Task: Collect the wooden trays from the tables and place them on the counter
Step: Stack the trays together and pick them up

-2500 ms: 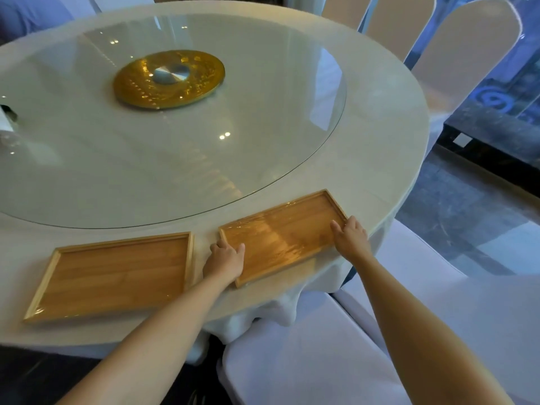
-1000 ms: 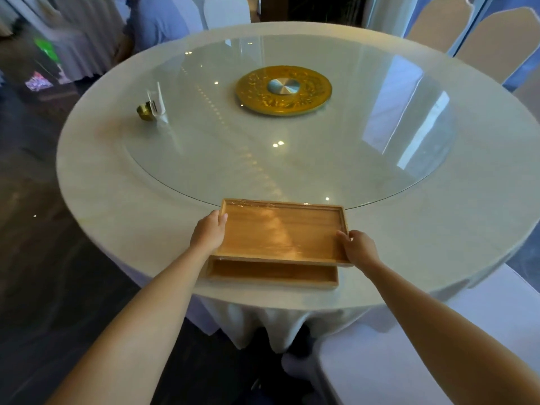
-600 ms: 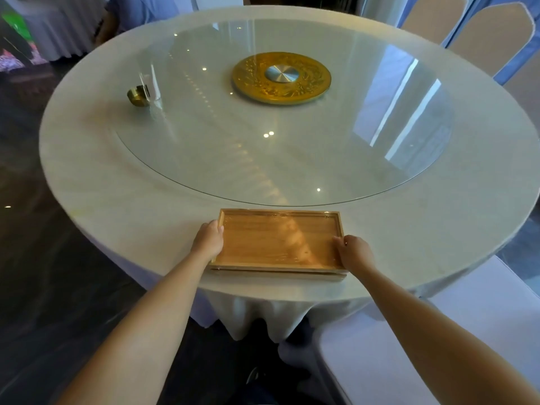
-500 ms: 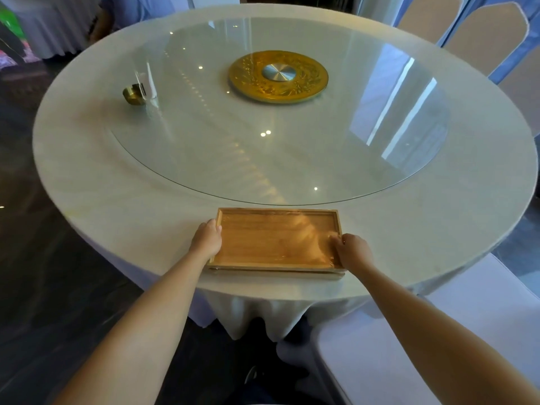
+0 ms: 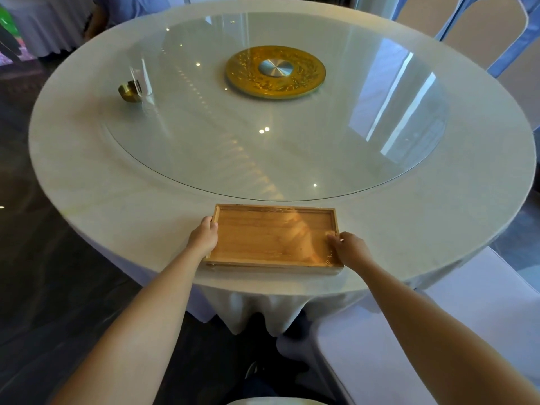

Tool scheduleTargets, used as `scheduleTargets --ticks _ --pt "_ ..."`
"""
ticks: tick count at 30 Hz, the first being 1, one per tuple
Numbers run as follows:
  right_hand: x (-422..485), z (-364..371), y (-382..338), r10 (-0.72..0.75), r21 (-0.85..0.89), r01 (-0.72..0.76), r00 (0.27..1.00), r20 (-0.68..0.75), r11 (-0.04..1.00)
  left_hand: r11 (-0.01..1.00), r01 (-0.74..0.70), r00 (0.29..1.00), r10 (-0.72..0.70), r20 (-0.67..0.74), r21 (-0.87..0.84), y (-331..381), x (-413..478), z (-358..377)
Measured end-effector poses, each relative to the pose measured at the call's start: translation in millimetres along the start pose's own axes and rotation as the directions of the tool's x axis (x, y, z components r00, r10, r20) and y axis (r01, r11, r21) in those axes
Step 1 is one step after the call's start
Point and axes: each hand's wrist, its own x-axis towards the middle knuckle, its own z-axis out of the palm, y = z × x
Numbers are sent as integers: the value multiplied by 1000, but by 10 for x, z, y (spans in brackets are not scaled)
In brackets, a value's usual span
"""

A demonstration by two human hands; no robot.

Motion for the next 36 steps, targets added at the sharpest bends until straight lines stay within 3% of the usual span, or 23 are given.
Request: scheduleTargets --ticks 5,10,29,36 --pt "-28 89 23 28 255 -55 994 110 965 972 142 981 -113 155 -186 -65 -27 22" --pt "-9 188 64 77 399 -132 986 151 907 938 219 974 -192 122 -268 -111 -37 68" --pt "-24 150 53 113 494 -192 976 187 848 897 238 971 -215 103 -372 -28 -126 115" --pt "-36 -46 100 37 626 -139 984 174 767 916 187 982 -165 92 -355 277 -182 7"
